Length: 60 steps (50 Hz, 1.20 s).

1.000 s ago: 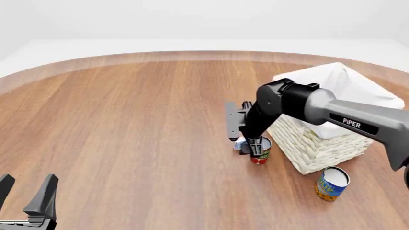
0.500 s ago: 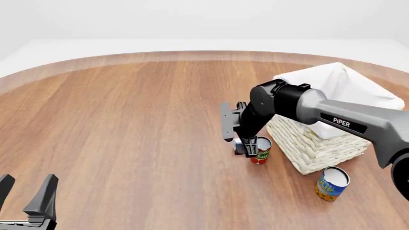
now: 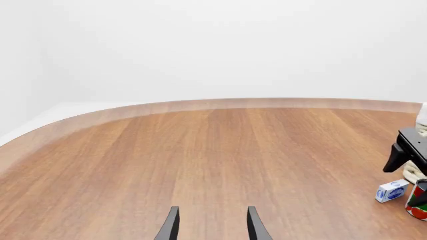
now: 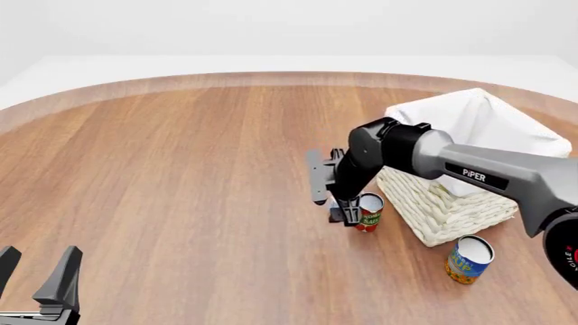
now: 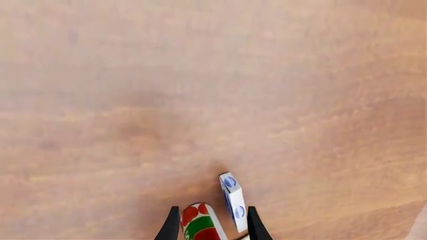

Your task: Pick up the alphabet soup and the cream cheese box, and put them in the basket.

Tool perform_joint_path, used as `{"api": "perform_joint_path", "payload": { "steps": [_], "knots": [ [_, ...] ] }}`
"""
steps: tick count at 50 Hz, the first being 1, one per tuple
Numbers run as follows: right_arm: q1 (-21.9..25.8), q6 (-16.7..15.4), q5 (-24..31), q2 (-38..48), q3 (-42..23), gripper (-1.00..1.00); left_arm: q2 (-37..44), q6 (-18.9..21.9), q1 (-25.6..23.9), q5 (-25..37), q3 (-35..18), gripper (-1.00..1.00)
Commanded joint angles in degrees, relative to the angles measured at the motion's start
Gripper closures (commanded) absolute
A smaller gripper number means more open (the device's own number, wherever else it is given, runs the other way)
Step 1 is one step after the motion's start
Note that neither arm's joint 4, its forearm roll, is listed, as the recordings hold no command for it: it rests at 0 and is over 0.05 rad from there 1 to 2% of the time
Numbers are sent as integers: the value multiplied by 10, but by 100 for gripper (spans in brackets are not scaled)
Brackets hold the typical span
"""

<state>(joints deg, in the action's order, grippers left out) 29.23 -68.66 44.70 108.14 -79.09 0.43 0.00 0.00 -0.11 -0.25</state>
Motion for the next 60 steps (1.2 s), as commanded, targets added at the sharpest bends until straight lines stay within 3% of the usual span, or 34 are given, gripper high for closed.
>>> {"api": "perform_joint_path", "payload": {
  "steps": [1,6,7,8,12,31,60],
  "knots": [
    [2,0,-2,1,2,-100,0,0,0,0,0,-100],
    [2,0,-2,1,2,-100,0,0,0,0,0,-100],
    [78,229,-141,-228,187,-100,0,0,0,0,0,-100],
    [2,0,-14,-12,25,-100,0,0,0,0,0,-100],
    [-2,-8,-4,8,-1,-100,0,0,0,0,0,-100],
    [-24,-59,-5,21,-11,-100,0,0,0,0,0,-100],
    [-9,-67,-3,42,-30,-100,0,0,0,0,0,-100]
  ]
}}
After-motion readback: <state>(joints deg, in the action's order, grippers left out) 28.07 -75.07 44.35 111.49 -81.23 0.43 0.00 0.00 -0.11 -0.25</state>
